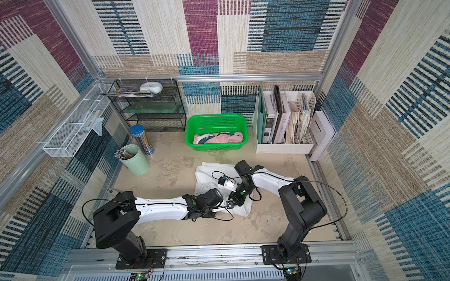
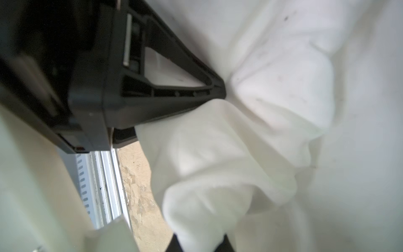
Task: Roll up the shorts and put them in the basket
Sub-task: Roll the shorts at the center of the board.
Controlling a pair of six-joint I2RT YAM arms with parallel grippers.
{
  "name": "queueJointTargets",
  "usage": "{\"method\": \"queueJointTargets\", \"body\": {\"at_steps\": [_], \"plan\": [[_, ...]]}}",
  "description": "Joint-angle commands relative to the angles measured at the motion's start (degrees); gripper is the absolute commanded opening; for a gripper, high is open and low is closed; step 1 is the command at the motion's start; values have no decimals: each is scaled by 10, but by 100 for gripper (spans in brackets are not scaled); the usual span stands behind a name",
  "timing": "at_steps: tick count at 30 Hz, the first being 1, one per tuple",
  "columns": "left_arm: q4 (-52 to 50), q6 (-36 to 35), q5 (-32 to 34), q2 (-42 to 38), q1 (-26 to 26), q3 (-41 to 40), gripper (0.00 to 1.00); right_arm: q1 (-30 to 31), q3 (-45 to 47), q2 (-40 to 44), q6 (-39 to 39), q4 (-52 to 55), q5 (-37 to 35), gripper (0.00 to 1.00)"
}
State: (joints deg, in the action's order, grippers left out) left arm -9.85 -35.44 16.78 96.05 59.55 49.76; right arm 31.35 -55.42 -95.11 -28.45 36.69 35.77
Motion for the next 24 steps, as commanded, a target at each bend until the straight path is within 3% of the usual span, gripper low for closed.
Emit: {"method": "queueJointTargets", "body": {"at_steps": [1, 7, 8, 9, 10, 14, 17, 19, 24], "plan": [[-43, 9, -10, -4, -2, 5, 24, -7, 8, 26, 27, -36, -44, 26], [-83, 17, -27, -16, -6, 25, 22, -23, 34, 101, 58, -100, -95, 57], [-90, 19, -30, -18, -7, 29, 21, -25, 39, 116, 64, -112, -110, 71], [-100, 21, -33, -19, -9, 34, 21, -28, 43, 130, 70, -120, -122, 95], [-112, 24, -37, -21, -9, 40, 21, -31, 49, 146, 73, -129, -135, 99], [-169, 36, -56, -31, -16, 65, 19, -41, 82, 217, 107, -182, -227, 99], [-220, 48, -74, -37, -25, 92, 9, -52, 127, 284, 130, -246, -268, 99], [-244, 56, -82, -40, -33, 107, 0, -56, 167, 328, 156, -292, -289, 99], [-297, 67, -127, -53, -55, 146, 0, -56, 205, 400, 149, -322, -291, 100]]}}
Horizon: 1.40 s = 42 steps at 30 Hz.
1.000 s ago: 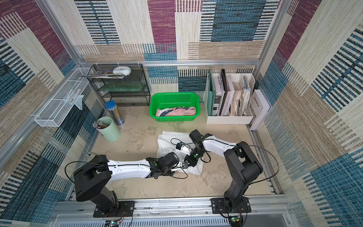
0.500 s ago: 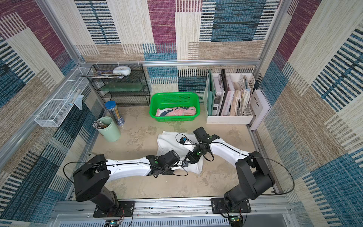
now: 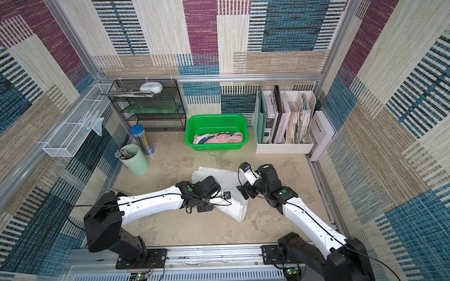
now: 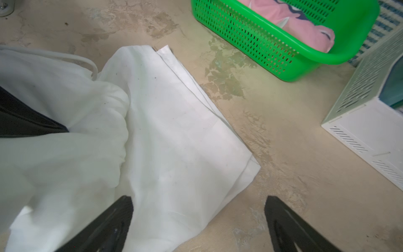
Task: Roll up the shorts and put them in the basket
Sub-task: Roll the shorts at the center of the board.
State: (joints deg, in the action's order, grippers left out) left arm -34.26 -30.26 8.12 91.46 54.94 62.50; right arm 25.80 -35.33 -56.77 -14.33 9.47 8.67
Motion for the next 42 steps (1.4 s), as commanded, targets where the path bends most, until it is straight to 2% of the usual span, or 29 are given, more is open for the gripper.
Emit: {"method": "queueJointTargets", "body": {"at_steps": [1, 9, 16, 20, 24, 31, 37, 42], "plan": [[-70, 18, -55, -5, -16, 29, 0, -1, -2, 24, 2, -41, -17, 100], [-191, 28, -183, 54, -73, 123, 0, 0, -16, 74, -69, 14, 37, 94], [-264, 21, -255, 137, -84, 187, 0, 26, -15, 97, -121, 38, 65, 93], [-301, 9, -303, 188, -93, 216, 0, 66, -19, 89, -157, 73, 37, 91], [-354, -2, -370, 260, -110, 260, 0, 136, 3, 104, -199, 75, -15, 93], [-369, -9, -392, 338, -120, 294, 0, 240, 46, 110, -228, 50, -45, 95], [-375, -11, -406, 371, -134, 306, 0, 295, 55, 44, -232, 44, -76, 94], [-375, -13, -408, 382, -136, 308, 0, 326, 74, 8, -214, -14, -113, 95]]}}
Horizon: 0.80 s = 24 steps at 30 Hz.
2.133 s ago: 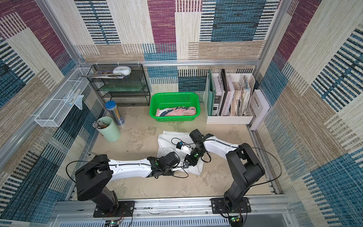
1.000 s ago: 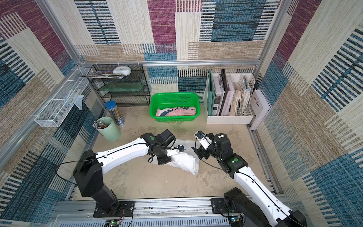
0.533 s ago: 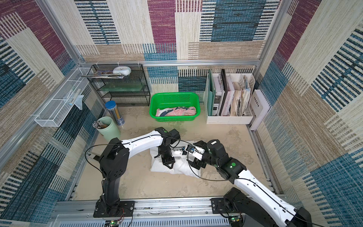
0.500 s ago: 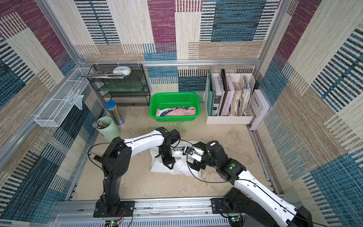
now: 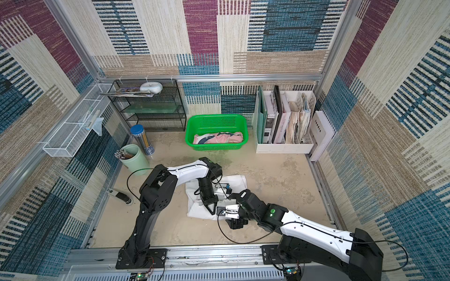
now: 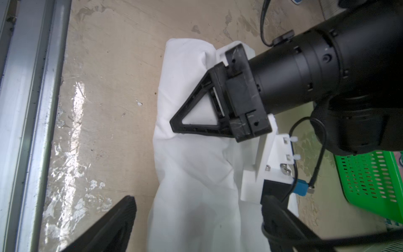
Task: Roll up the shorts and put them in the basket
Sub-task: Roll the shorts at the center of the board.
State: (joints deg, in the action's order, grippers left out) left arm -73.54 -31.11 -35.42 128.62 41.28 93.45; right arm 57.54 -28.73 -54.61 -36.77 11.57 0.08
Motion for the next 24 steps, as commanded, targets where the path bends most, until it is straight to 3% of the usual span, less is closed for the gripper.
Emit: {"method": "queueJointTargets", "body": {"at_steps": [1, 8, 16, 24], "plan": [[18, -5, 27, 11, 0, -2, 0, 9, 10, -23, 13, -40, -28, 95], [18, -6, 30, 17, -4, 2, 0, 11, 5, -100, 13, -37, -48, 90], [18, -10, 30, 19, -13, 2, 0, 10, 19, -127, 14, -49, -54, 88], [17, -13, 28, 20, -15, 3, 0, 10, 16, -193, 24, -50, -42, 72]]}}
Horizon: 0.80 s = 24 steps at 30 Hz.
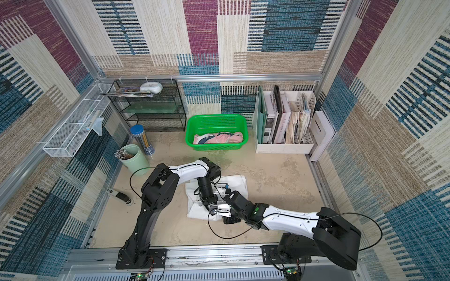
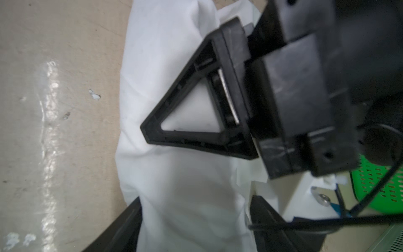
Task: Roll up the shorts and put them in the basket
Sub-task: Roll the shorts at the center of the board.
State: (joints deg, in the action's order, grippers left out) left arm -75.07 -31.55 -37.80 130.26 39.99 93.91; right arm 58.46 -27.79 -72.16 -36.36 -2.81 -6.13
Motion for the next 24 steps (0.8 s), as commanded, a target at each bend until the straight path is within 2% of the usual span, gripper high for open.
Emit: {"method": "queueJointTargets", "body": {"at_steps": [1, 6, 9, 11, 14, 18, 22, 24], "plan": [[33, -8, 52, 3, -3, -1, 0, 0, 6, -23, 21, 97, 23, 70], [33, -8, 53, 1, -4, -1, 2, 0, -1, -39, 28, 118, 49, 70], [33, -7, 55, 0, -4, -3, 2, 0, -15, -33, 40, 142, 58, 83], [34, -6, 55, 1, -4, -2, 2, 1, -18, -19, 43, 153, 64, 89], [33, -5, 54, 2, -4, 0, 2, 0, -22, -13, 43, 172, 63, 91], [33, -6, 54, -2, -5, -2, 2, 0, -25, -36, 39, 189, 51, 85], [33, -8, 54, -7, -6, -5, 3, 0, -32, -64, 38, 200, 50, 71], [33, -8, 54, -7, -8, -4, 4, 0, -33, -69, 36, 203, 47, 72]]}}
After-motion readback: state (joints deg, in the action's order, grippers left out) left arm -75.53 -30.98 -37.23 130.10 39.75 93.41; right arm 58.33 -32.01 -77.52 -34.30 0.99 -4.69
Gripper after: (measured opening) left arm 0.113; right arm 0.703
